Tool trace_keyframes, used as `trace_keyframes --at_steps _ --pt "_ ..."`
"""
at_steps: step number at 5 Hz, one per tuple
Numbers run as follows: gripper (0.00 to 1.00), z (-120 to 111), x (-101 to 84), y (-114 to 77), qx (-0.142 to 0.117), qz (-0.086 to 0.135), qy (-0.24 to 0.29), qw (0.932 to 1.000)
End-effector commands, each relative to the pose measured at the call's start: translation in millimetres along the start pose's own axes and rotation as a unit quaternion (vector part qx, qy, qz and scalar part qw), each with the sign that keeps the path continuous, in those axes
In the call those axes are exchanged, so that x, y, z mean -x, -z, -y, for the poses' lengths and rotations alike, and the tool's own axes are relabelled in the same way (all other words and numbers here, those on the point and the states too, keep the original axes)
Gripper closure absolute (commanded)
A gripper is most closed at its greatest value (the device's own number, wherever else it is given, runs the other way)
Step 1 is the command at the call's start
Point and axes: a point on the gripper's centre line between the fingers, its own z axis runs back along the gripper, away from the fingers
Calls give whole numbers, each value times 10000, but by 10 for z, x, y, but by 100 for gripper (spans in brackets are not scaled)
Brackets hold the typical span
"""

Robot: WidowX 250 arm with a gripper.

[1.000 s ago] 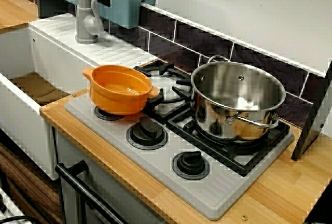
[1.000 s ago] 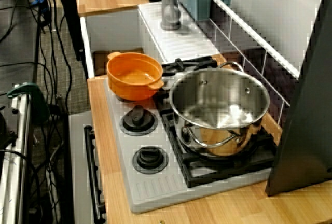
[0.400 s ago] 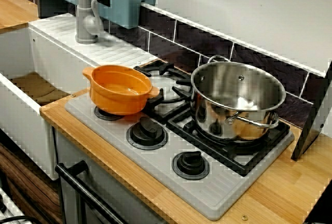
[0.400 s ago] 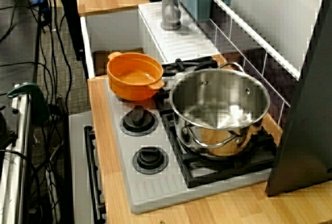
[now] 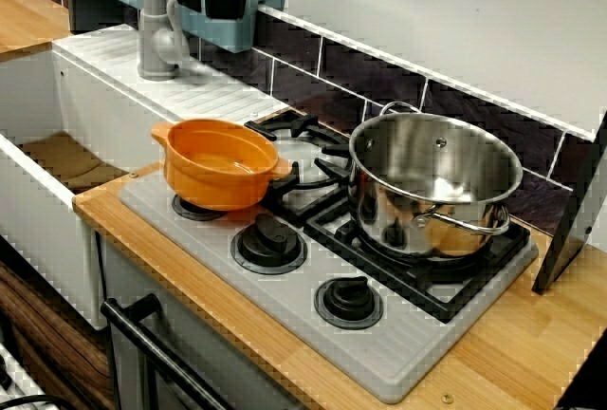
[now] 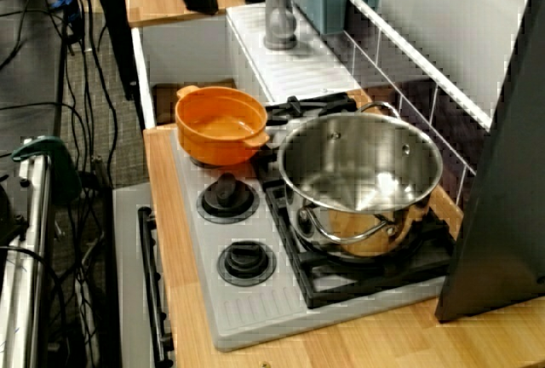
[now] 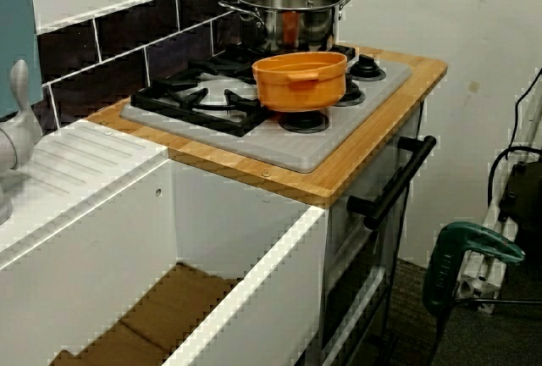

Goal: Lift pot from stove

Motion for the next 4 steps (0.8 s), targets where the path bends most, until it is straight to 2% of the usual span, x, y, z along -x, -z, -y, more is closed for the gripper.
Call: trace_keyframes --at_steps 1,2,3,4 --pt "0 -50 29 252 -165 -112 -142 9997" --pt "0 -170 -11 401 -156 -249 -210 9993" --pt "0 -271 -15 423 -65 -469 -152 9988" --pt "0 -271 -15 423 -65 -469 -152 9988"
